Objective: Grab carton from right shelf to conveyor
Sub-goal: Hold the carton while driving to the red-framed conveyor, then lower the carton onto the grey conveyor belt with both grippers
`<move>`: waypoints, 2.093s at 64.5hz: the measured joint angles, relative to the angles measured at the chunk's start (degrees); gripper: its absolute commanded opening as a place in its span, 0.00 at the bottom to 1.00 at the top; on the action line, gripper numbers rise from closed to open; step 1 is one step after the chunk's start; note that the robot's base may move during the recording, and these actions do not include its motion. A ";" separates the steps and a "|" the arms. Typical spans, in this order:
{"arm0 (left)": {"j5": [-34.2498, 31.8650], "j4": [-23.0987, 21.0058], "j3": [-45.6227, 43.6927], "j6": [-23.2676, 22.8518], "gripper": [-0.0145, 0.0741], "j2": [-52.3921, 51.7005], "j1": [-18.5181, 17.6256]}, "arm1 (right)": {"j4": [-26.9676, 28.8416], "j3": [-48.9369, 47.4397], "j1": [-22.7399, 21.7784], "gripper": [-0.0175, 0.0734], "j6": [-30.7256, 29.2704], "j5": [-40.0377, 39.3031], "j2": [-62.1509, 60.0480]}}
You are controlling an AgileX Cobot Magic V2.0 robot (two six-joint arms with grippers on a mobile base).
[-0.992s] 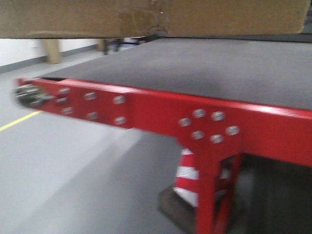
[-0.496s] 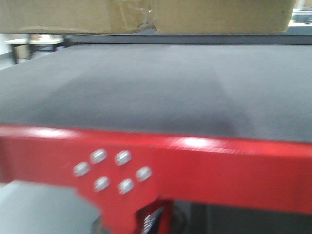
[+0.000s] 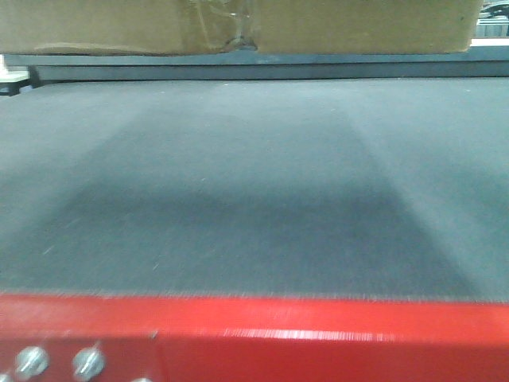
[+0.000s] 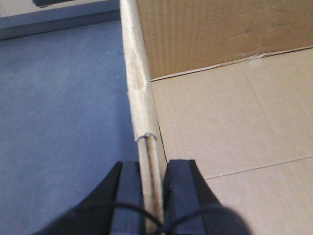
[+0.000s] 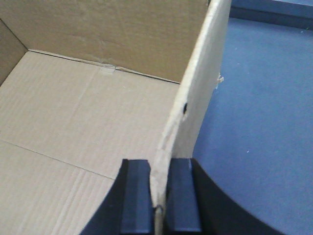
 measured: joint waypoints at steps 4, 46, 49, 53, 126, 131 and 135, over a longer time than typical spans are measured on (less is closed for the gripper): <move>0.00 0.10 0.00 0.00 0.15 0.00 0.00 | 0.00 0.00 0.00 0.12 0.00 -0.10 0.00; 0.00 0.10 0.00 0.00 0.15 0.00 0.00 | 0.00 0.00 0.00 0.12 0.00 -0.10 0.00; 0.00 0.10 0.00 0.00 0.15 0.00 0.00 | 0.00 0.00 0.00 0.12 0.00 -0.10 0.00; 0.00 0.10 0.00 0.00 0.15 0.00 0.00 | 0.00 0.00 0.00 0.12 0.00 -0.10 0.00; 0.85 -8.46 2.93 -1.04 0.15 3.54 7.35 | 2.50 0.00 0.00 0.12 -0.11 0.01 5.36; -0.75 -8.87 5.45 -1.04 0.15 5.54 8.63 | 2.49 0.00 0.00 0.12 -0.11 0.01 8.72; -2.15 -8.96 7.09 -1.04 0.15 6.96 9.24 | 2.49 0.00 0.00 0.12 -0.11 -0.10 11.42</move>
